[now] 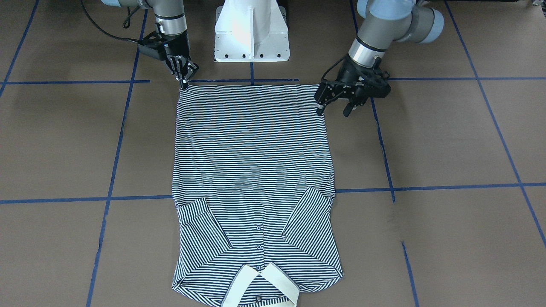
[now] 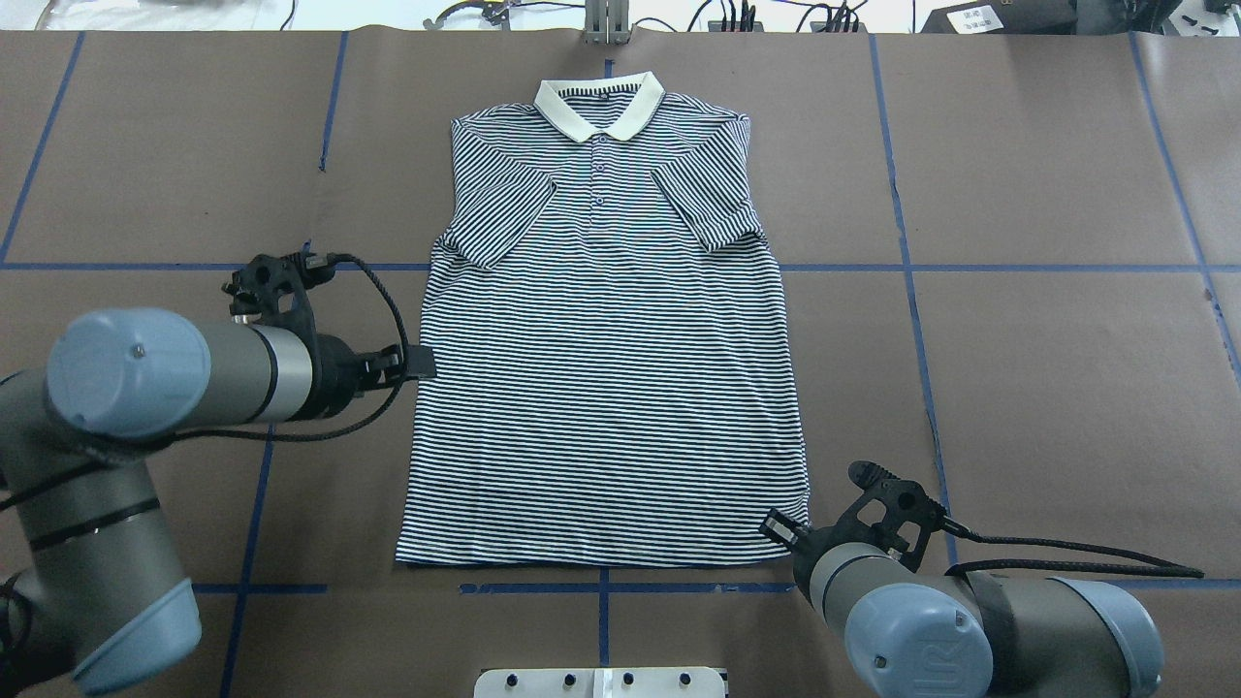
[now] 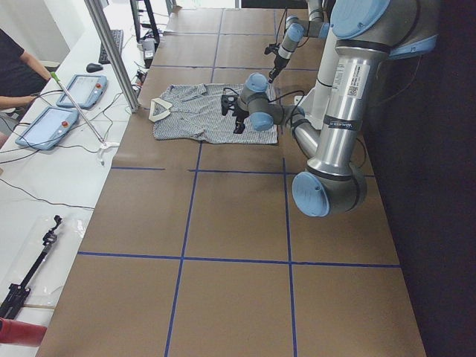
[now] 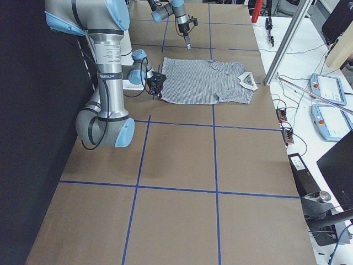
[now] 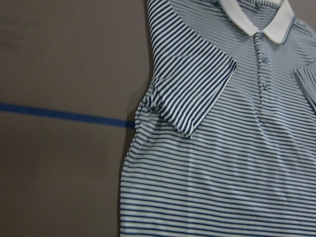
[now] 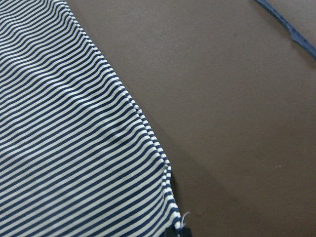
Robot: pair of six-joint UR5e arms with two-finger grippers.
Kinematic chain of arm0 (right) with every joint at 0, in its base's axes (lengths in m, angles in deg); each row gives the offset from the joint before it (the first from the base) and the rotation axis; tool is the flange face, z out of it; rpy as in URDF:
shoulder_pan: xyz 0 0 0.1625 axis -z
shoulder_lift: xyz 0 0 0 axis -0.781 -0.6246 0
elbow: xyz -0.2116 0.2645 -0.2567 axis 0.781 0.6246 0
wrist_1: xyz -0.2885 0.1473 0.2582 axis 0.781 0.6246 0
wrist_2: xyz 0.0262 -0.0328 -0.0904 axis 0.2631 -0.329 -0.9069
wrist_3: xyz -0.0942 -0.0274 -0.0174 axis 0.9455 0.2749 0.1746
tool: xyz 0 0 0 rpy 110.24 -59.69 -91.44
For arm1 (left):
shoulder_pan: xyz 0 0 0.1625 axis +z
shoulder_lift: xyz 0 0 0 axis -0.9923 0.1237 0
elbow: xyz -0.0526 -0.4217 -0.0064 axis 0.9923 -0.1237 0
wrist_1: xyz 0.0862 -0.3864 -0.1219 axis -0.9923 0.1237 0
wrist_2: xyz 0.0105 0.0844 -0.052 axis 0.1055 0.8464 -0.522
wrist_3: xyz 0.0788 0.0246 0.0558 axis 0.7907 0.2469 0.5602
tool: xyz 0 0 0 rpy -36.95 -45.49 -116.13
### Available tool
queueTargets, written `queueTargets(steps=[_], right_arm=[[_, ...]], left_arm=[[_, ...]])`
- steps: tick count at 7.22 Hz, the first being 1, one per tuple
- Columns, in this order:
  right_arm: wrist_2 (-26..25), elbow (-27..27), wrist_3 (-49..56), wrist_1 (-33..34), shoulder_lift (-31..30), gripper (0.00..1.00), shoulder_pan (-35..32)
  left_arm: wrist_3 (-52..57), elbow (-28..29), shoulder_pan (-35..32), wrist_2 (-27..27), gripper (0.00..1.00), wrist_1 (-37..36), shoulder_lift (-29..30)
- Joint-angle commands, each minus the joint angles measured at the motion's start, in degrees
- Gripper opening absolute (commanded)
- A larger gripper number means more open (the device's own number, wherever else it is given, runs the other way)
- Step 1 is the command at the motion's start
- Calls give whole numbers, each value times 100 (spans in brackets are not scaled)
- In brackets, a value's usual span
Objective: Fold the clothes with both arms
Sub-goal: 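Lower the left gripper to the hem corner nearest it and grasp both hem corners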
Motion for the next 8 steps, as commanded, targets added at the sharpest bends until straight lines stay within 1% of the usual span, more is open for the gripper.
queueTargets(steps=[1, 2, 4, 7, 8], right_arm=[[-18, -12, 1, -7, -3, 0, -5], [-18, -3, 1, 2, -3, 0, -5], [-18, 5, 1, 2, -12, 0, -5], [-18, 23, 1, 2, -21, 0, -5], [-18, 23, 1, 2, -21, 0, -5]], left_arm=[[-1151, -324, 1398, 905, 91, -599, -325], [-1337, -202, 1596, 1015, 91, -592, -326], [-1366, -183, 1607, 1016, 88, -618, -291], [-1339, 106, 1624, 999, 79, -600, -230], [-1357, 98, 1624, 999, 65, -609, -229]])
